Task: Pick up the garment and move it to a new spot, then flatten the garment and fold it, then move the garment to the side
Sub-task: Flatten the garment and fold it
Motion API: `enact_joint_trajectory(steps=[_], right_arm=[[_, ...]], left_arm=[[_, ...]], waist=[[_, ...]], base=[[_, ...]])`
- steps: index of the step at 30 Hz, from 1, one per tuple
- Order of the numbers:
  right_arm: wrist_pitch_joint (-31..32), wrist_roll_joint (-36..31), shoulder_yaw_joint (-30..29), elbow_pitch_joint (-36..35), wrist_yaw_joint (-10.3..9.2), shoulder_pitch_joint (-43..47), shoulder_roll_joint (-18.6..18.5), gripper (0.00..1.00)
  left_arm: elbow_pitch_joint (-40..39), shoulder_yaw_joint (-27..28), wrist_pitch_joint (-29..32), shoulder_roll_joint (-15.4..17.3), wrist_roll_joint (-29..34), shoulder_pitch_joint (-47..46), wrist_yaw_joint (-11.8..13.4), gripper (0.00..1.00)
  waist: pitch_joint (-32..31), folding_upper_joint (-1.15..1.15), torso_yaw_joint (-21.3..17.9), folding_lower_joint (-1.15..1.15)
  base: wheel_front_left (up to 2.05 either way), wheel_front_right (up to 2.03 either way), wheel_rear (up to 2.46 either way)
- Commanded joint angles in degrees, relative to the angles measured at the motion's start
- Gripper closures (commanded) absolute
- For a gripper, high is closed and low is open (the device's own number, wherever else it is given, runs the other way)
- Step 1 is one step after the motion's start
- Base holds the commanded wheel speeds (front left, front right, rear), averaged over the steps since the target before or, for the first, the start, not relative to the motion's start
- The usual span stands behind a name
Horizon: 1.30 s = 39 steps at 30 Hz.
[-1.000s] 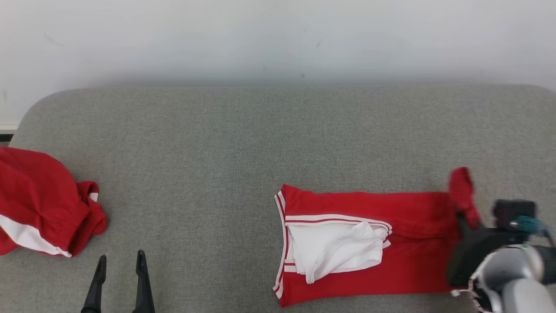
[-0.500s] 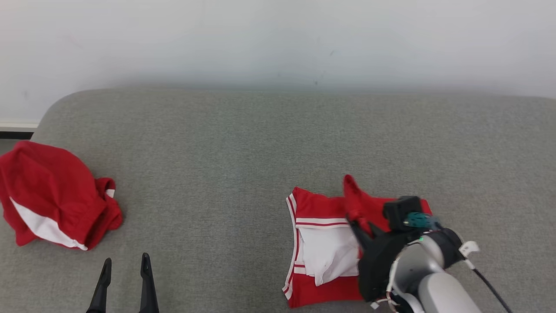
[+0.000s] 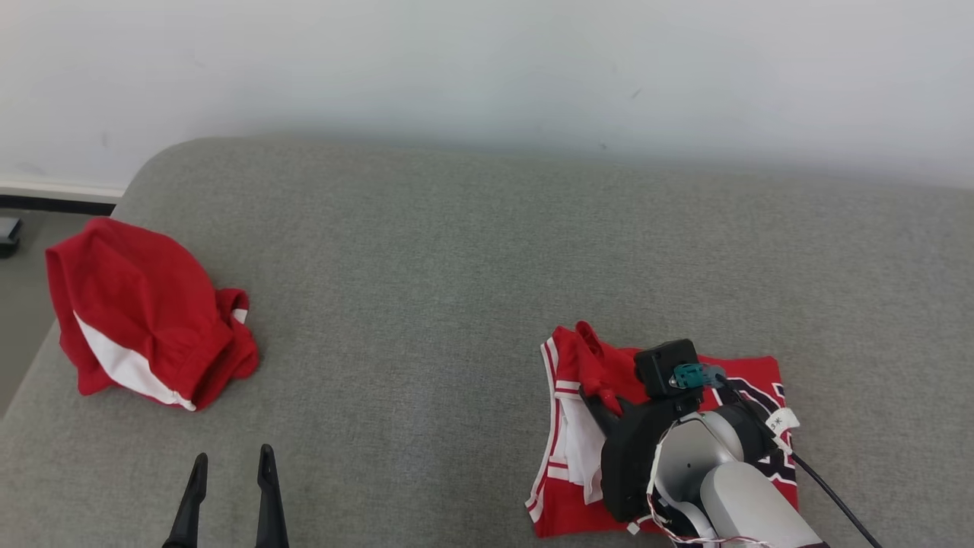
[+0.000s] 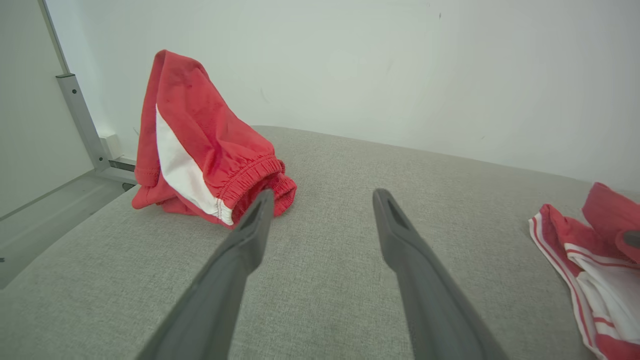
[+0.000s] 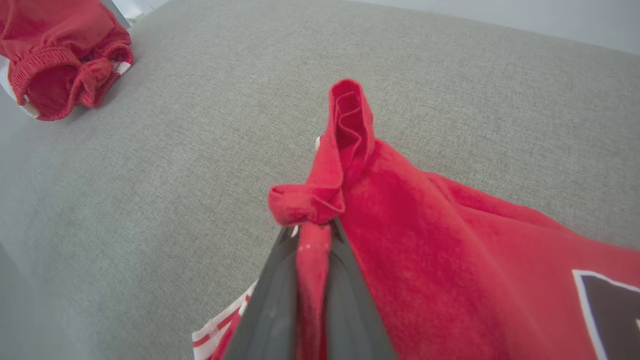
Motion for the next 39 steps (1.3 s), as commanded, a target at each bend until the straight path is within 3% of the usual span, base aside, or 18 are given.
enact_joint_trajectory(steps=[1,2,3,4,5,15,27,33,34,35,36,38,39], right_arm=[[-0.6,-0.5,-0.3,1.0,-0.14,-0.8,0.1,1.0],[-1.1,-0.5,-0.3,1.7,-0.14,-1.1,0.1,1.0],[-1.6,-0.1,-0.1,2.3,-0.14,-1.3,0.1,0.76],[-2.0,0.5,0.1,2.9,-0.14,-1.5,0.1,0.02],[-2.5,0.9,0.3,3.1,-0.14,-1.7,0.1,0.0],[-7.7,3.1,-0.2,-0.1,-0.14,-1.5,0.1,0.0],[-9.2,-8.7,-14.5,-8.7,-0.14,7.1,-0.8,0.0],[-13.8,-14.1,-16.6,-10.0,-0.14,12.9,-0.3,0.02],[-14.8,-14.5,-16.1,-9.6,-0.14,13.7,-0.2,0.18],[-15.9,-14.8,-15.4,-9.3,-0.14,14.2,-0.1,0.53],[-17.2,-15.2,-14.7,-8.9,-0.14,14.4,0.0,0.61],[-19.0,-14.4,-12.5,-7.6,-0.14,15.1,0.1,1.0],[-19.7,-13.6,-11.0,-6.9,-0.14,15.3,0.1,1.0]], left_arm=[[0.0,-0.1,-0.1,-0.1,-0.4,0.1,0.2,0.0],[-0.1,-0.1,-0.1,-0.1,-0.4,0.0,0.2,0.0],[-0.1,-0.1,-0.1,-0.1,-0.4,0.0,0.3,0.0],[-0.1,0.0,-0.1,-0.1,-0.4,-0.1,0.3,0.0],[-0.1,0.0,-0.1,-0.1,-0.4,-0.1,0.3,0.0],[-1.0,0.5,-0.1,-0.1,0.5,0.2,-0.3,0.0],[-1.6,-0.6,-0.1,-0.1,0.8,-0.7,-0.8,0.0],[-1.4,-0.8,-0.1,-0.1,0.4,-1.1,-0.8,0.0],[-1.4,-0.8,-0.1,-0.1,0.3,-1.1,-0.8,0.0],[-1.4,-0.8,-0.1,-0.1,0.3,-1.2,-0.8,0.0],[-1.5,-0.9,-0.1,-0.1,0.3,-1.3,-0.7,0.0],[-1.5,-1.0,-0.1,-0.1,0.2,-1.5,-0.7,0.0],[-1.5,-1.0,-0.1,-0.1,0.2,-1.5,-0.7,0.0]], waist=[[0.5,0.0,0.7,0.0],[0.5,0.0,0.9,0.0],[0.6,0.0,1.0,0.0],[0.6,0.0,1.1,0.0],[0.6,0.0,1.1,0.0],[0.1,0.0,-0.9,0.0],[0.0,0.0,-2.5,0.0],[0.9,0.0,-2.4,0.0],[1.0,0.0,-2.4,0.0],[1.2,0.0,-2.3,0.0],[1.4,0.0,-2.3,0.0],[1.6,0.0,-2.1,0.0],[1.8,0.0,-2.0,0.0]], base=[[0.0,0.0,0.0],[0.0,0.0,0.0],[0.0,0.0,0.0],[0.0,0.0,0.0],[0.0,0.0,0.0],[0.0,0.0,0.0],[0.0,0.0,0.0],[0.0,0.0,0.0],[0.0,0.0,0.0],[0.0,0.0,0.0],[0.0,0.0,0.0],[0.0,0.0,0.0],[0.0,0.0,0.0]])
